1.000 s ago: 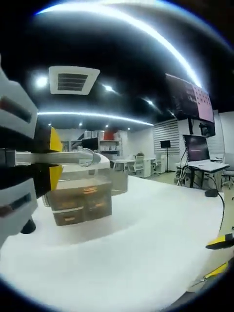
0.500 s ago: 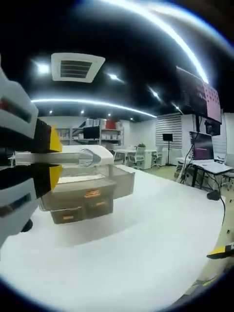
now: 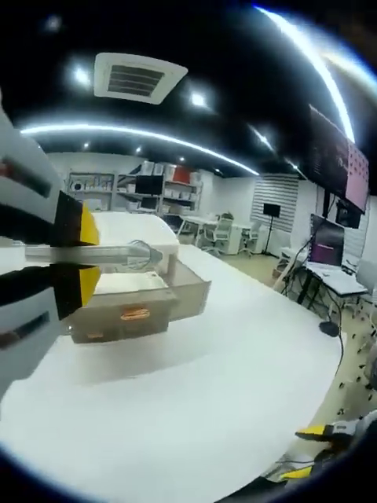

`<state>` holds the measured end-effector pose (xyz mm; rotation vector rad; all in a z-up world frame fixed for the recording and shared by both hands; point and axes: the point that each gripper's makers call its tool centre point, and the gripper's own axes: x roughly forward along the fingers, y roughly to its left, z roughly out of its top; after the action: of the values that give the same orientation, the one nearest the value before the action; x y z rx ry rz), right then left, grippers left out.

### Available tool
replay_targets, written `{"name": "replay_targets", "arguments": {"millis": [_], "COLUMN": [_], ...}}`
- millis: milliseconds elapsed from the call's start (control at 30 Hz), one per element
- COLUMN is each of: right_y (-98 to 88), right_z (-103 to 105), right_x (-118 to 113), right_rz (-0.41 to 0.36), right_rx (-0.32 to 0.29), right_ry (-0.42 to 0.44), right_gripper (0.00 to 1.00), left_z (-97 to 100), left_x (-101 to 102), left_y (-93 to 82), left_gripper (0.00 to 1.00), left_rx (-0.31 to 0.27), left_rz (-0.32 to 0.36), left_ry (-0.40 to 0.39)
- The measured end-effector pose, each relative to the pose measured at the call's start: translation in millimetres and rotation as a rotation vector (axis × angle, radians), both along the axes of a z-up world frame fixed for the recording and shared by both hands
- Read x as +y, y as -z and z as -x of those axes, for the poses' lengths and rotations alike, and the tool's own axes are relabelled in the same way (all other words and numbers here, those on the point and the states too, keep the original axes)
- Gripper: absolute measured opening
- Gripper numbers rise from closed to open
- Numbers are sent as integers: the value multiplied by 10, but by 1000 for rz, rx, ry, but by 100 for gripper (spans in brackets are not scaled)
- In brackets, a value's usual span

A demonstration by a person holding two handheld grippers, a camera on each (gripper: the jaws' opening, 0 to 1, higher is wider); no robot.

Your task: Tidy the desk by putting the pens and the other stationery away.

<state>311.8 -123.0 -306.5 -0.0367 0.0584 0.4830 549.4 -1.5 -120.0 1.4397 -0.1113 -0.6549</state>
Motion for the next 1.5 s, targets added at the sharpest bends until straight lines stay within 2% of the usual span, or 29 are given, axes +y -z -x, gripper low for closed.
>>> {"name": "replay_targets", "arguments": {"millis": [167, 433, 567, 700, 833, 967, 1233, 1500], "right_y": [32, 78, 100, 125, 138, 161, 179, 192], "right_z": [3, -12, -13, -14, -21, -29, -45, -58], "right_x": [-1, -53, -65, -85, -119, -127, -120, -107], "right_rz": [-1, -4, -6, -5, -8, -10, -11, -8], "right_rx": [7, 17, 22, 27, 31, 37, 44, 48], "right_ry": [-4, 4, 5, 5, 11, 13, 13, 15], "right_gripper": [44, 44, 44, 43, 43, 43, 43, 42], "left_z": [-98, -260, -343, -438, -515, -602, -760, -930], "left_x": [-45, -127, -183, -194, -213, -214, -227, -147], "left_y": [-48, 9, 124, 194, 297, 354, 427, 475], "left_gripper": [8, 8, 8, 8, 8, 8, 8, 8], "left_rx": [88, 122, 159, 150, 185, 185, 209, 256], "left_rz": [87, 52, 35, -11, -31, -67, -49, 28], "left_ry": [1, -13, -23, -45, -53, -70, -102, -152]}}
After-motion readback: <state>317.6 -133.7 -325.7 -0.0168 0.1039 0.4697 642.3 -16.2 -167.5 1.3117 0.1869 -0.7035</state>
